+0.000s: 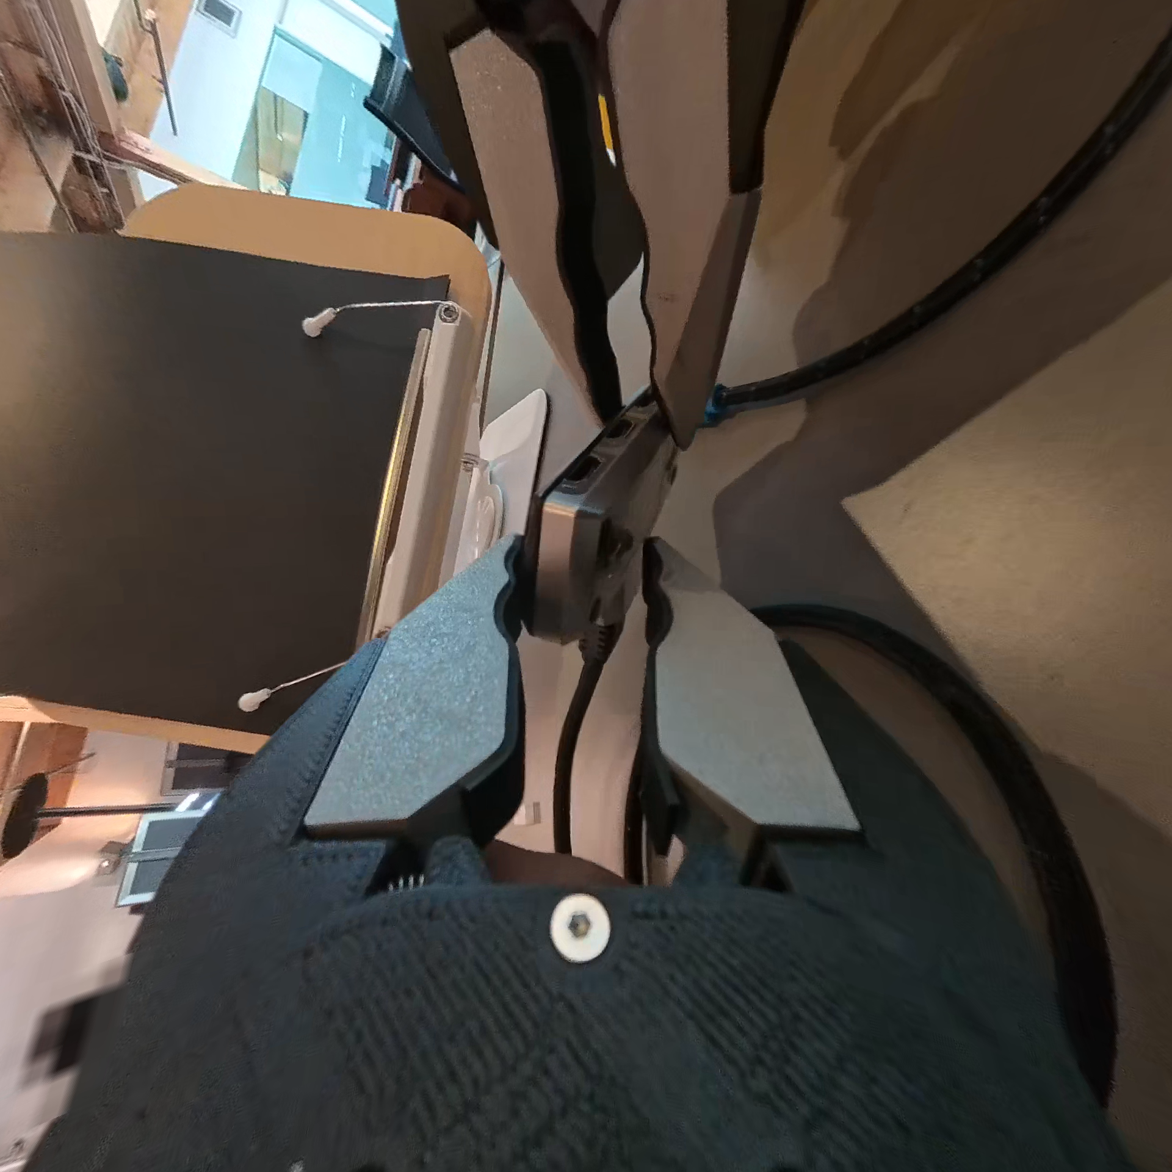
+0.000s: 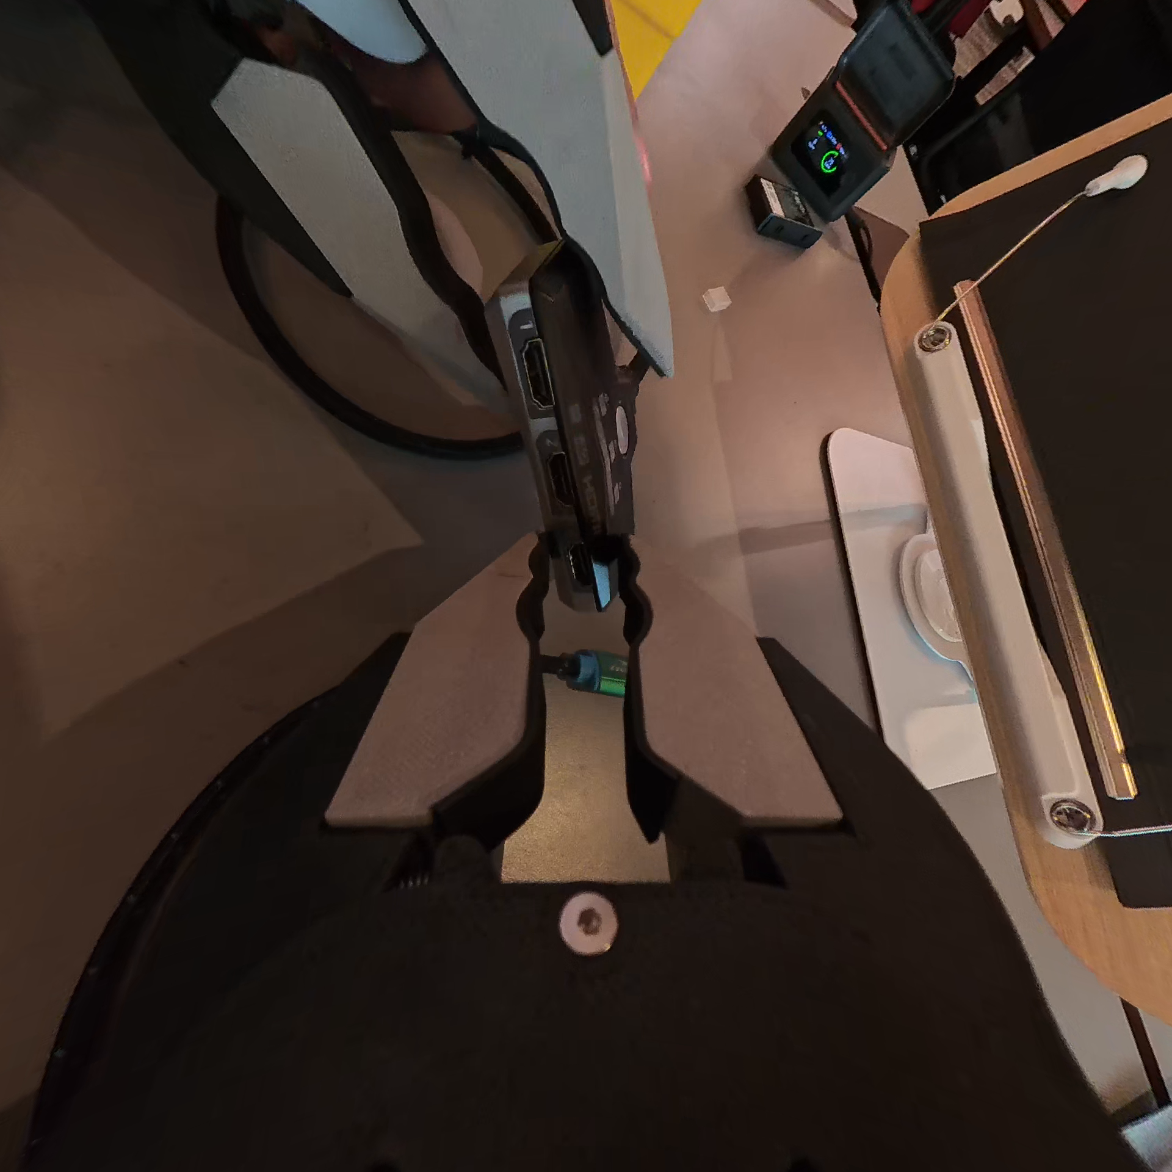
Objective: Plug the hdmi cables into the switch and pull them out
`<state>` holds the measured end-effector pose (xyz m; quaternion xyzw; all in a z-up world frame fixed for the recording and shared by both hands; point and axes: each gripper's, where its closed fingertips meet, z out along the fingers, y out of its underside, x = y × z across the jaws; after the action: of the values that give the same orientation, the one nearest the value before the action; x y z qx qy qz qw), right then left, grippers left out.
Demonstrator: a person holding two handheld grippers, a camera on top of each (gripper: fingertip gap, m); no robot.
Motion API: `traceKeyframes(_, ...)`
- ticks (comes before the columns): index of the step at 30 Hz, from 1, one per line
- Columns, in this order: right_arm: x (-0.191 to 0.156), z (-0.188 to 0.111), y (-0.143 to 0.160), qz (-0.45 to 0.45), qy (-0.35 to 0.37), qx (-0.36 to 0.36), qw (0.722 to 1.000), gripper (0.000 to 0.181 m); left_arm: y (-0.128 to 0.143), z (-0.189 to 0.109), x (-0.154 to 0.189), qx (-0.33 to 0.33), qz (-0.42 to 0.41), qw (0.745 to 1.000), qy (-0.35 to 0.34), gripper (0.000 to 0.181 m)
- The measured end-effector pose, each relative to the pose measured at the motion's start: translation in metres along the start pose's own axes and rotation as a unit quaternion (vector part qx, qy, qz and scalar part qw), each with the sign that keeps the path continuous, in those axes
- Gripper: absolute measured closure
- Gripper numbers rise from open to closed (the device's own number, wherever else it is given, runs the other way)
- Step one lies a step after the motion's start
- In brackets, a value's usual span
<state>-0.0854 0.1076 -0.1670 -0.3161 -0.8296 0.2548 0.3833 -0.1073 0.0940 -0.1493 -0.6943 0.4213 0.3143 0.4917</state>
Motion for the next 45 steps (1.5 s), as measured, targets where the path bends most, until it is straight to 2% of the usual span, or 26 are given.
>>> traceKeyframes(7, 0.000, -0.002, 0.000, -0.004, 0.002, 0.000, 1.000, 0.163, -0.004, -0.003, -0.001, 0.012, -0.011, 1.000, 0.006, 0.142)
traceKeyframes(12, -0.004, 0.002, 0.004, -0.041, 0.010, -0.028, 0.999, 0.163, -0.010, -0.007, -0.001, 0.024, -0.025, 0.999, 0.014, 0.137)
traceKeyframes(17, -0.007, 0.000, -0.005, -0.079, 0.026, -0.024, 0.996, 0.163, -0.006, -0.001, 0.015, -0.001, -0.001, 0.999, 0.040, 0.136)
traceKeyframes(18, -0.008, 0.000, -0.006, -0.086, 0.029, -0.025, 0.996, 0.163, -0.006, 0.000, 0.017, -0.003, 0.002, 0.999, 0.043, 0.139)
traceKeyframes(19, -0.009, 0.000, -0.006, -0.092, 0.028, -0.029, 0.995, 0.163, -0.007, 0.001, 0.018, 0.000, 0.005, 0.999, 0.043, 0.155)
traceKeyframes(21, -0.010, 0.001, -0.005, -0.093, 0.024, -0.029, 0.995, 0.163, -0.007, 0.001, 0.020, 0.000, 0.009, 0.999, 0.053, 0.161)
traceKeyframes(28, 0.001, -0.006, -0.011, -0.050, 0.033, 0.014, 0.998, 0.160, -0.012, -0.002, 0.008, 0.019, 0.002, 0.999, 0.028, 0.161)
traceKeyframes(35, -0.002, 0.003, -0.002, -0.091, 0.042, -0.026, 0.995, 0.159, -0.013, -0.001, 0.014, 0.024, -0.021, 0.998, 0.045, 0.160)
traceKeyframes(39, -0.008, 0.008, -0.003, -0.106, 0.036, -0.033, 0.993, 0.161, -0.016, 0.002, 0.019, 0.021, -0.026, 0.998, 0.046, 0.143)
traceKeyframes(40, -0.008, 0.008, -0.002, -0.108, 0.035, -0.033, 0.993, 0.160, -0.016, 0.002, 0.019, 0.019, -0.017, 0.999, 0.046, 0.155)
traceKeyframes(41, -0.008, 0.008, -0.002, -0.107, 0.034, -0.030, 0.993, 0.160, -0.016, 0.002, 0.021, 0.018, -0.011, 0.998, 0.053, 0.159)
traceKeyframes(45, 0.000, 0.003, -0.006, -0.052, 0.034, -0.010, 0.998, 0.158, -0.016, 0.001, 0.014, 0.021, -0.012, 0.999, 0.039, 0.161)
